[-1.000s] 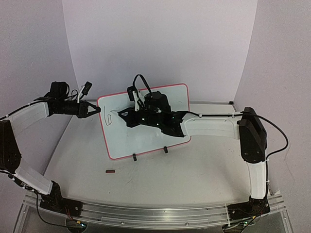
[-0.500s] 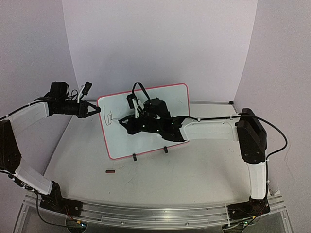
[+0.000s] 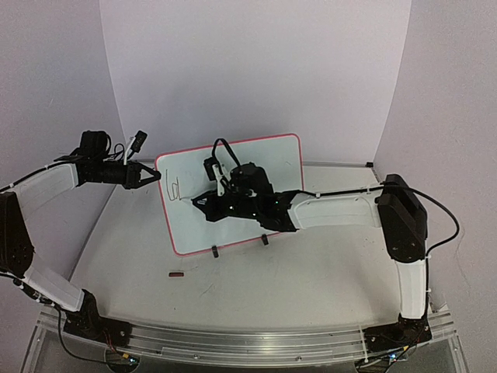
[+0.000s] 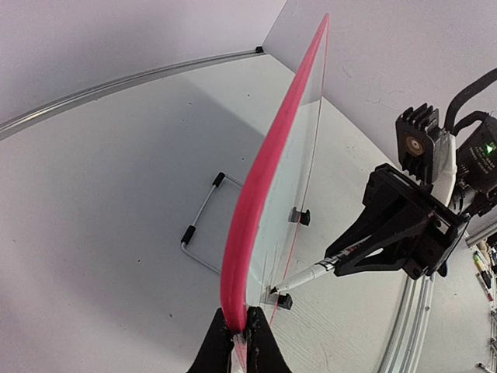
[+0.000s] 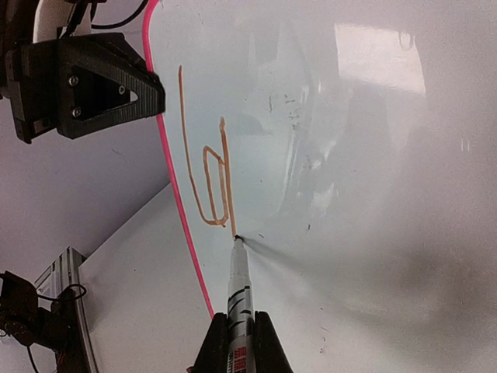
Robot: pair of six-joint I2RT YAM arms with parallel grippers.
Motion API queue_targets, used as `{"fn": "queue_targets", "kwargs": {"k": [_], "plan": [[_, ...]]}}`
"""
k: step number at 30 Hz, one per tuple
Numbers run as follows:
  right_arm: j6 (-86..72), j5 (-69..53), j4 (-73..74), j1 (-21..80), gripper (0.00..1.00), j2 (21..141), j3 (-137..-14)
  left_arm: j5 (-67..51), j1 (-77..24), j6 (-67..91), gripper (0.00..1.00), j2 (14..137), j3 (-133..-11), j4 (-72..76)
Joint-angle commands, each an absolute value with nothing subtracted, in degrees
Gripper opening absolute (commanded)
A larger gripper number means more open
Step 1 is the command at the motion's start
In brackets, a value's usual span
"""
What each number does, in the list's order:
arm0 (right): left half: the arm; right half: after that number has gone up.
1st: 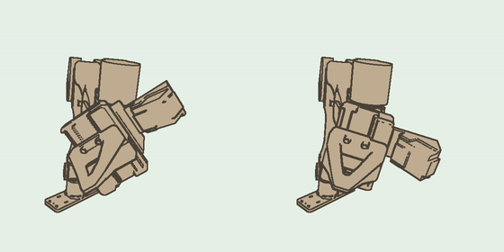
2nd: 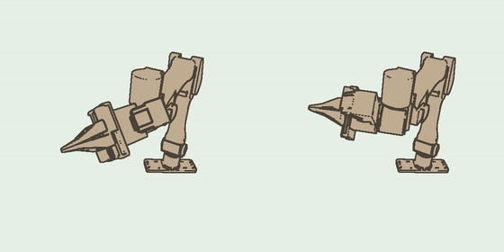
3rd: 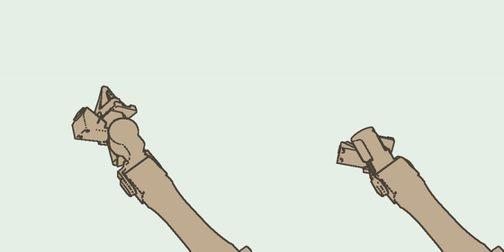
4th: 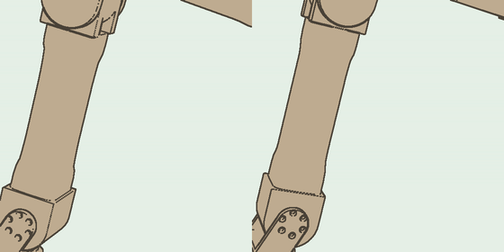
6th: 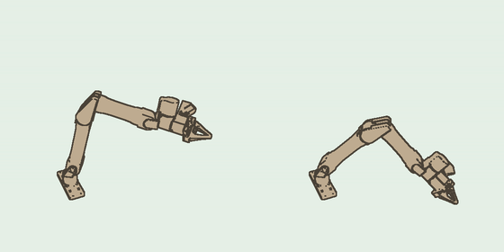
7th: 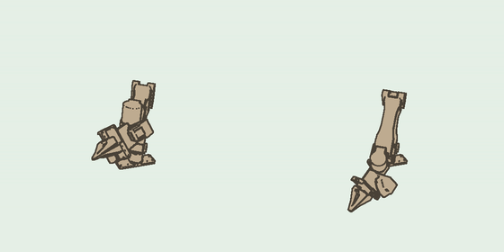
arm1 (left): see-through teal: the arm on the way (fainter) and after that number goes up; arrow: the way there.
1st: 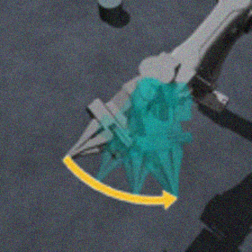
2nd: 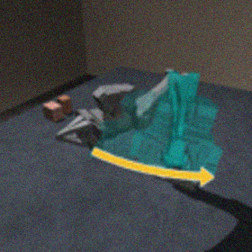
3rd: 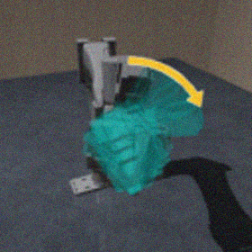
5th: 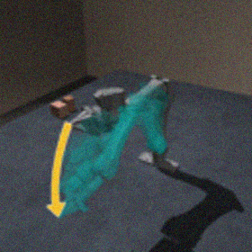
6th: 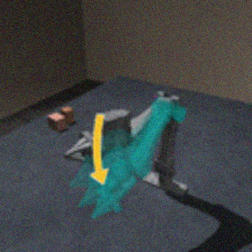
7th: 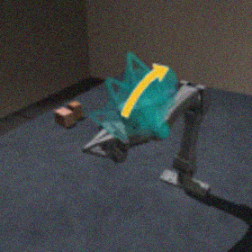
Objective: Write a sentence on the whiteboard
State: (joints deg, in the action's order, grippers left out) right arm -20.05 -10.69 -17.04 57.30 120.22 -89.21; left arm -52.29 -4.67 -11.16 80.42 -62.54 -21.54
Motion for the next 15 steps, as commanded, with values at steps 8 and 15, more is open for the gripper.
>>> {"fn": "queue_targets", "kwargs": {"k": [8, 15], "plan": [[-19.5, -1.5, -21.0, 56.3, 0.00, 116.3, -90.0, -49.5, -4.6, -13.1, 0.00, 80.3, -63.8, -23.3], [-19.5, -1.7, -21.1, 56.2, 0.00, 116.8, -90.8, -49.5, -4.6, -13.1, 0.00, 80.2, -63.9, -23.3]]}}
